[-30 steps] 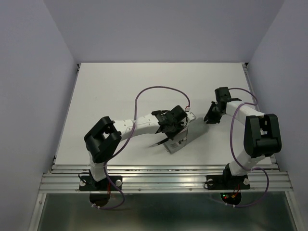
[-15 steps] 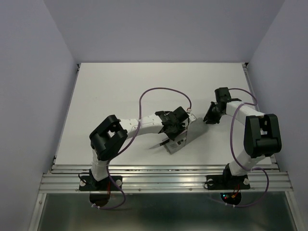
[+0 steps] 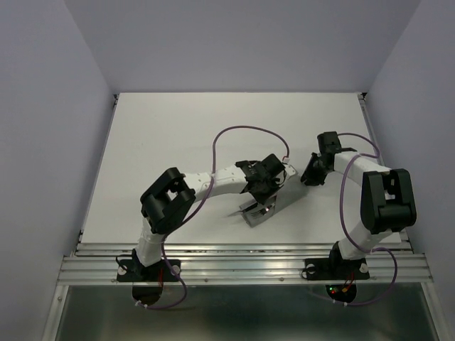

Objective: Fold the napkin into a case and place the utensils inside
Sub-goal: Stuff the knife into the folded napkin.

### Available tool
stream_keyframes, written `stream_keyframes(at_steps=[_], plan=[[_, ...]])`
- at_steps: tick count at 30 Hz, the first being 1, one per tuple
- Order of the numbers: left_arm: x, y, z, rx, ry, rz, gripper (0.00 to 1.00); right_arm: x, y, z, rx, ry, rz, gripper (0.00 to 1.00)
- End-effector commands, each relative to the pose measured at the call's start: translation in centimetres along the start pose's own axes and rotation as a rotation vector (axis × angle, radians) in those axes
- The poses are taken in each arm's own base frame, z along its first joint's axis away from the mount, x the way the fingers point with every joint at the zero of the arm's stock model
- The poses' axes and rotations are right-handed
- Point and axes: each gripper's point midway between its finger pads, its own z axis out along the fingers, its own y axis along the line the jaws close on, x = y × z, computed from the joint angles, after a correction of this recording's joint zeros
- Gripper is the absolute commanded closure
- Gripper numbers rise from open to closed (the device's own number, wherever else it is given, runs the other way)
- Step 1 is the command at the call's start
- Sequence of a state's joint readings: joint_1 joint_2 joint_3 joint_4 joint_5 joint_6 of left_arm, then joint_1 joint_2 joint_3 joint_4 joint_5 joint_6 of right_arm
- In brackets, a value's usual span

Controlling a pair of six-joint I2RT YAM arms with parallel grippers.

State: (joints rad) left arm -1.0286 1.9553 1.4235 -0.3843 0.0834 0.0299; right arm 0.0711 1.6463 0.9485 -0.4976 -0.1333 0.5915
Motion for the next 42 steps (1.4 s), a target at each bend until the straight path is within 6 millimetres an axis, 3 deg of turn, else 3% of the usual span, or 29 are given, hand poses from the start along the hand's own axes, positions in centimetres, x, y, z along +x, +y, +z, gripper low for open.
stream_keyframes(at_steps=[1, 21, 30, 31, 34, 40, 42], plan=[[-2.7, -0.9, -0.5, 0.029, -0.062, 0.025, 1.0, -0.1, 0.3, -0.8, -0.033, -0.021, -0.003, 0.72], [-6.0, -1.5, 0.6, 0.056, -0.11, 0.028, 1.0, -0.2, 0.6, -1.0, -0.041, -0.026, 0.002, 0.72], [-6.0, -1.1, 1.4, 0.039, -0.091, 0.031, 1.0, -0.1, 0.4, -1.1, -0.036, -0.024, 0.001, 0.72], [-6.0, -1.1, 1.4, 0.035, -0.091, 0.029, 0.97, 0.0, 0.3, -1.1, -0.034, -0.022, 0.002, 0.72], [-5.8, -0.8, 1.2, 0.021, -0.078, 0.03, 0.7, 0.2, 0.3, -1.0, -0.037, -0.016, -0.003, 0.72], [-5.8, -0.8, 0.6, 0.019, -0.079, 0.027, 0.5, 0.1, 0.3, -1.2, -0.035, -0.021, -0.003, 0.72], [-5.5, -0.7, 0.5, 0.015, -0.075, 0.025, 0.49, 0.1, 0.3, -1.2, -0.037, -0.023, -0.003, 0.72]])
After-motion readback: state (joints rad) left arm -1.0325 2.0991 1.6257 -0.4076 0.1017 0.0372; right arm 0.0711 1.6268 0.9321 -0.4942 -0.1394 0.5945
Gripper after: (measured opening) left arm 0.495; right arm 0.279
